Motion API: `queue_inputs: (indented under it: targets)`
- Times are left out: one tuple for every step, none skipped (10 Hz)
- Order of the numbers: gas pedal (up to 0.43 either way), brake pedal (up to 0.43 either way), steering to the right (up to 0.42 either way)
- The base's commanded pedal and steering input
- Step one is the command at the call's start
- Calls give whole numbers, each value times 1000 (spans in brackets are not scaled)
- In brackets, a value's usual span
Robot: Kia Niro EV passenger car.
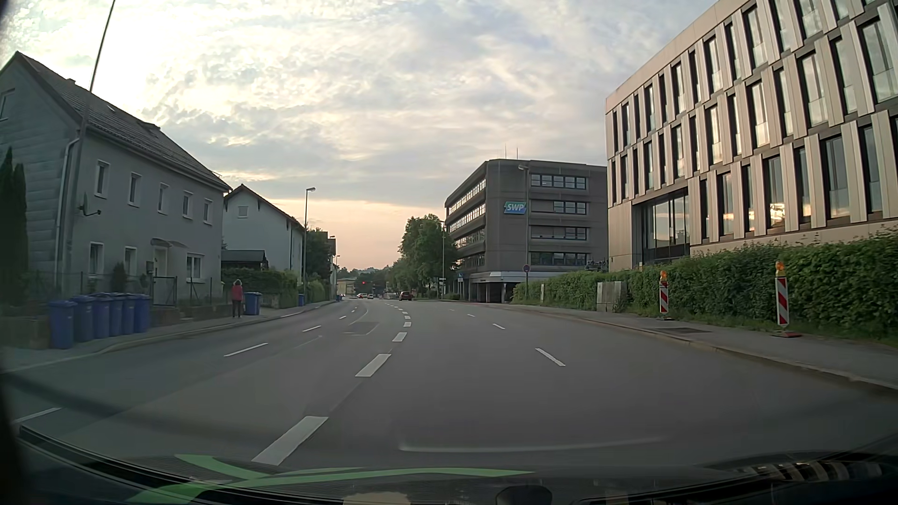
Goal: Follow the waypoints while adhering to traffic rules and regulations
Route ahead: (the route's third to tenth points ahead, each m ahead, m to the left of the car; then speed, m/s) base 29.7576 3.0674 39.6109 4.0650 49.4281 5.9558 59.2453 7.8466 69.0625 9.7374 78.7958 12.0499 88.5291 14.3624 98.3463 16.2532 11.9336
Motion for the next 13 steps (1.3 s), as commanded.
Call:
queue_inputs:
  targets:
    - [110,0,3]
    - [110,0,3]
    - [110,0,2]
    - [110,0,1]
    - [110,0,1]
    - [110,0,0]
    - [110,0,0]
    - [110,0,-2]
    - [110,0,-4]
    - [110,0,-5]
    - [110,0,-6]
    - [110,0,-7]
    - [110,0,-7]
